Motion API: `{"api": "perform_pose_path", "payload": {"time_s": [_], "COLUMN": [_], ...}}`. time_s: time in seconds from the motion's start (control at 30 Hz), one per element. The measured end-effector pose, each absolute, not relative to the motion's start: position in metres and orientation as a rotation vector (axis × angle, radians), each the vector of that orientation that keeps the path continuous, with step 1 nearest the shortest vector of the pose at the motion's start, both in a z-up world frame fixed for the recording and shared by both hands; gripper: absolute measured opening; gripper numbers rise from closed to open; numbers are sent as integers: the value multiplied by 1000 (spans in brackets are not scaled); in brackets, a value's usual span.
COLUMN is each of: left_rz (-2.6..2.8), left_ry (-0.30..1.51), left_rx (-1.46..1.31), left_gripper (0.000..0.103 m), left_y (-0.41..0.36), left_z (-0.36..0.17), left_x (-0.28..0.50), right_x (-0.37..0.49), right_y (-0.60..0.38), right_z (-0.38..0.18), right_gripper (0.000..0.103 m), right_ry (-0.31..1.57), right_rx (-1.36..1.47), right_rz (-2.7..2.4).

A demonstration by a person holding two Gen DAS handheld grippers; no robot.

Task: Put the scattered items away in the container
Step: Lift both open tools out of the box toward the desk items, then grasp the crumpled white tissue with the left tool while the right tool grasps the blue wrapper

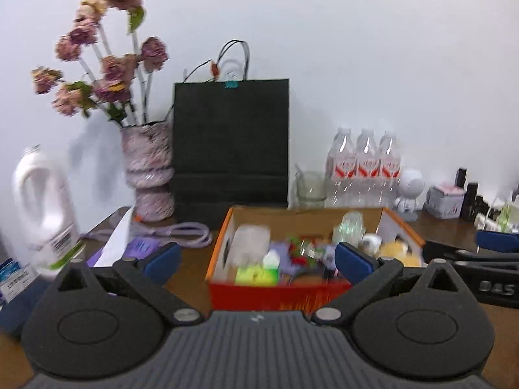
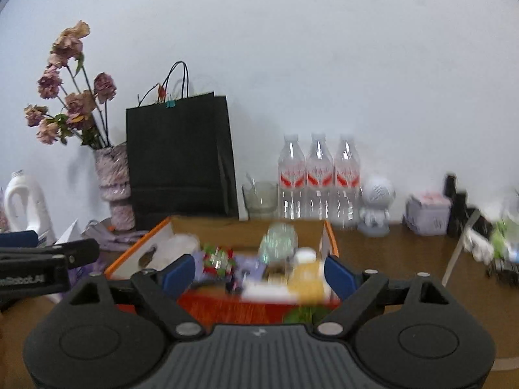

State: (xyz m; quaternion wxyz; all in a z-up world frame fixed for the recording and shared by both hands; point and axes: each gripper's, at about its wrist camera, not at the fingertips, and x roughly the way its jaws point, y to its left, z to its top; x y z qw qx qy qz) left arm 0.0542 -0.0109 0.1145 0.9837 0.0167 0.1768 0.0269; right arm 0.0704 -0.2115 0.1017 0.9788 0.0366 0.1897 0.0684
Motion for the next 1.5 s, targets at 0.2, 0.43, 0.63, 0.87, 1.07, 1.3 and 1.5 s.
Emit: {"api": "perform_pose_path", "payload": {"time_s": [0.2, 0.43, 0.63, 0.87, 1.07, 1.3, 1.5], "left_rz": [34, -51, -197, -245, -297, -334, -228], "left_ry": [433, 555, 552, 624, 659, 654, 636], "left_rx": [-65, -26, 43, 26, 105, 54, -50], "left_gripper": [103, 103, 95, 61, 26, 26, 26], "left_y": [-2, -12, -42, -52, -47, 5, 47], "left_z": [61, 33, 37, 13, 8, 15, 19], "left_x": [-32, -20, 60, 129, 111, 51, 36], "right_x": [-23, -36, -20, -8, 13, 40, 112], "right_y": [-214, -218, -233, -243, -236, -201, -148], "right_z": [55, 34, 35, 35, 37, 44, 32], "right_gripper": [90, 89, 89, 89, 89, 89, 75], "right_ry": [450, 479, 482, 476, 489, 469, 554], "right_rx": [127, 119, 161, 147, 134, 50, 23], "right_rz": [158, 138, 98, 72, 112, 256, 399]}}
